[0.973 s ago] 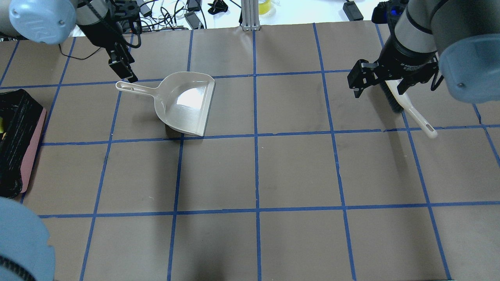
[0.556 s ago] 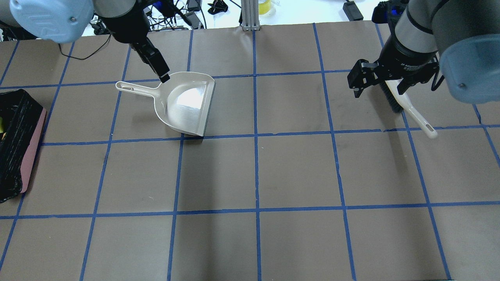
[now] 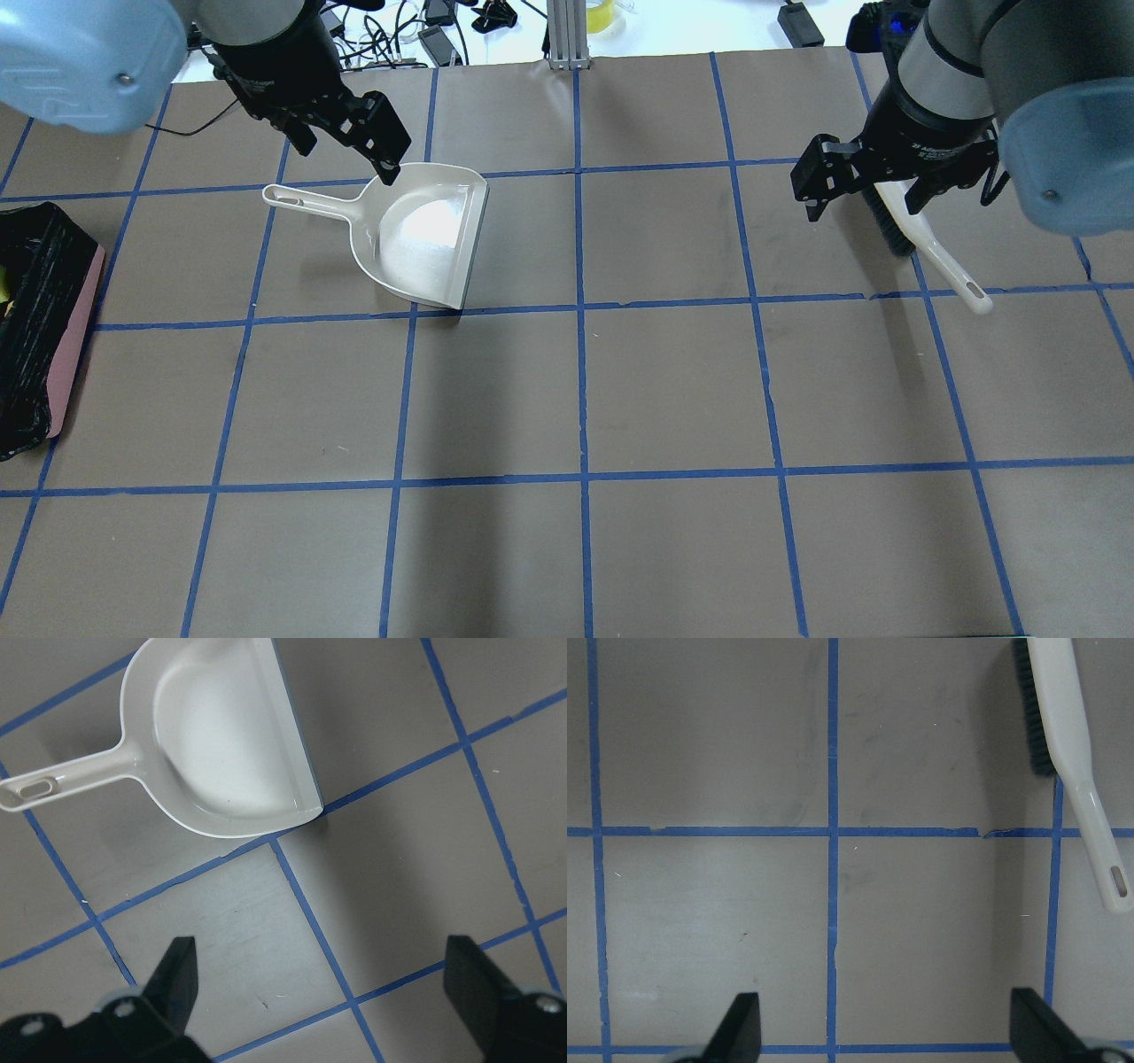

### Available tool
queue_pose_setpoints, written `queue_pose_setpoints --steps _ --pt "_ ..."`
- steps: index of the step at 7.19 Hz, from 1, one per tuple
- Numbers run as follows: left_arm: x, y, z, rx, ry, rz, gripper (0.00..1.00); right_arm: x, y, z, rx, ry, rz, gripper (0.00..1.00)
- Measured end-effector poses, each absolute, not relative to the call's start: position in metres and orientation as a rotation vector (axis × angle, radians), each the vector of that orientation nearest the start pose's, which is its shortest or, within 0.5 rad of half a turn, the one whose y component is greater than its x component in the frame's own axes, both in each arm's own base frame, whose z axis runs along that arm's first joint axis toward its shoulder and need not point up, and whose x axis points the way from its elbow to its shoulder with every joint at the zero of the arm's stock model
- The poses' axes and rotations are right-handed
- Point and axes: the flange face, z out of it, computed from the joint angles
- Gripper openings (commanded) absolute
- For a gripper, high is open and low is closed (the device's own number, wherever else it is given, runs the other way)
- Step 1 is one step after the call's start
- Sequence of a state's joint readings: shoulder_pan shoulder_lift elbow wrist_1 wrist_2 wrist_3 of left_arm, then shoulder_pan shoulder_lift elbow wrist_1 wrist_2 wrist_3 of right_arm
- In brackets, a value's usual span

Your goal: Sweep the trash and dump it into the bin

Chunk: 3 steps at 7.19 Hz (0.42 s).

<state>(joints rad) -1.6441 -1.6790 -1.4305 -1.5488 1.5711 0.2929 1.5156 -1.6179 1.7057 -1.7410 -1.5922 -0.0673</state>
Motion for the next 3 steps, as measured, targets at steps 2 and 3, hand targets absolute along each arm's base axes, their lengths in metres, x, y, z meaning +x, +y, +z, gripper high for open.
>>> queue_pose_setpoints --steps 2,3 --pt "-0.1706 -0.5208 0.5099 0.409 3.107 -0.093 1.00 0.1047 -0.4821 0.4665 -0.018 3.165 -0.142 1.00" --pt "-0.1686 -0.5186 0.5089 0.383 3.113 -0.086 1.00 0.1055 -0.4808 0.4691 -0.019 3.158 -0.151 1.00"
